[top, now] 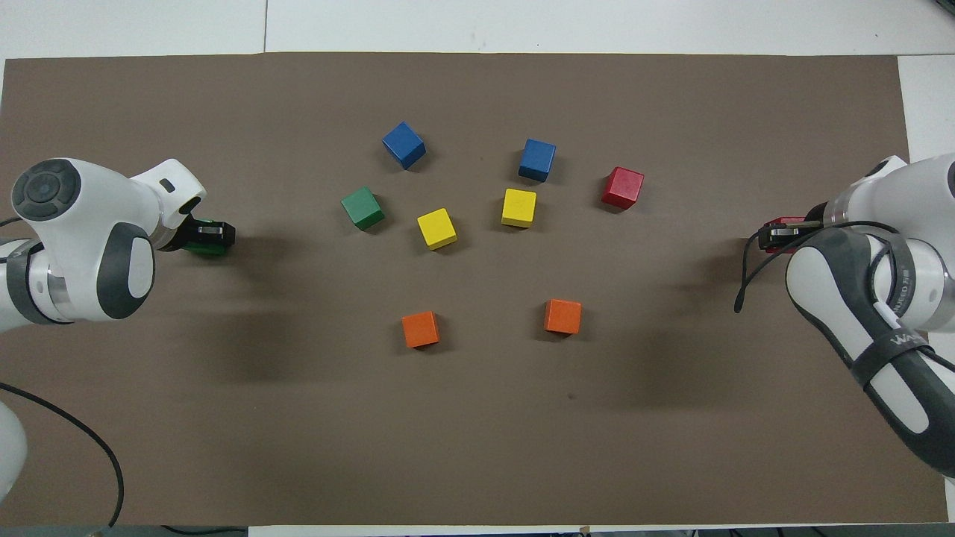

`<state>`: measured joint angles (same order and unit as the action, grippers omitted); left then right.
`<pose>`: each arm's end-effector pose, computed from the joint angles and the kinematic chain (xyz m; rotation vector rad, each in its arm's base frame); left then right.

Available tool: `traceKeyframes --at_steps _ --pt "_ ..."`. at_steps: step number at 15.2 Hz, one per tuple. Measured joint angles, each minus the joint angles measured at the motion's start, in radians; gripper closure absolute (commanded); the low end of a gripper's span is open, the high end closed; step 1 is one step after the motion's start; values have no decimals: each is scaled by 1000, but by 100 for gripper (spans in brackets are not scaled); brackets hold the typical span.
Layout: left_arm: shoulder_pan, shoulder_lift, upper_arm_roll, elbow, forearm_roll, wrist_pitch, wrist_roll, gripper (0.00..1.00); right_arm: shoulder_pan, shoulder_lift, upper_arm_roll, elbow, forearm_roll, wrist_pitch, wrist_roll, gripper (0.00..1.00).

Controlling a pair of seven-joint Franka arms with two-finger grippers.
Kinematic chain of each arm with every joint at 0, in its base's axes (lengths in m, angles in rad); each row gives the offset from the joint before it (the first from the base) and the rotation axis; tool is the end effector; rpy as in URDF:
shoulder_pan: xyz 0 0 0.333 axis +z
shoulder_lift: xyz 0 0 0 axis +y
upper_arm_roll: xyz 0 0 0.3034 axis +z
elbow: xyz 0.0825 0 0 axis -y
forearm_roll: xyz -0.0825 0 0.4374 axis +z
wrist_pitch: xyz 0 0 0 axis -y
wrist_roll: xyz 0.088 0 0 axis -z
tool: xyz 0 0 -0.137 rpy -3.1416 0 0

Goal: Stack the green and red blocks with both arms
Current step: 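Place green outward with the left gripper while the right gripper places red, then reach the left gripper to the other green while the right gripper reaches red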

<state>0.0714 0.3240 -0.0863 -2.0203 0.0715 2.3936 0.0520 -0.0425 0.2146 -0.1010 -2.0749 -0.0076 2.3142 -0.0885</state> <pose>0.6402 -0.0078 0.2160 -3.1121 0.1759 -0.0789 0.6137 -0.0893 0.2519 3.1106 -0.0737 0.0349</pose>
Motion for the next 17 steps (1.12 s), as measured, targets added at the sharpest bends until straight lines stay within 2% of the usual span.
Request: traceKeyframes --at_steps 3,5,6,8,10,12,14,17 --pt "0 0 0 21 -1 -2 0 0 -9 71 0 -13 -6 86 -15 100" --pt "-5 0 -6 108 -34 -97 -61 0 -8 81 1 -10 -7 97 -17 100" --pt "-25 4 -10 188 -52 -181 -155 0 -8 82 1 -9 -7 97 -17 1" --pt "-110 24 -17 348 -61 -304 -400 0 -8 83 1 -9 -7 97 -17 0" --pt "-222 57 -19 426 -60 -328 -652 0 -8 82 1 -2 -7 92 -17 0" --pt "-310 108 -18 453 -31 -297 -834 0 -6 76 1 34 -9 27 -17 0" --pt "-362 162 -15 458 48 -233 -959 0 2 62 4 115 -17 -99 -16 0" --pt "-370 204 -9 453 69 -188 -1002 0 58 50 7 267 -22 -261 110 0"
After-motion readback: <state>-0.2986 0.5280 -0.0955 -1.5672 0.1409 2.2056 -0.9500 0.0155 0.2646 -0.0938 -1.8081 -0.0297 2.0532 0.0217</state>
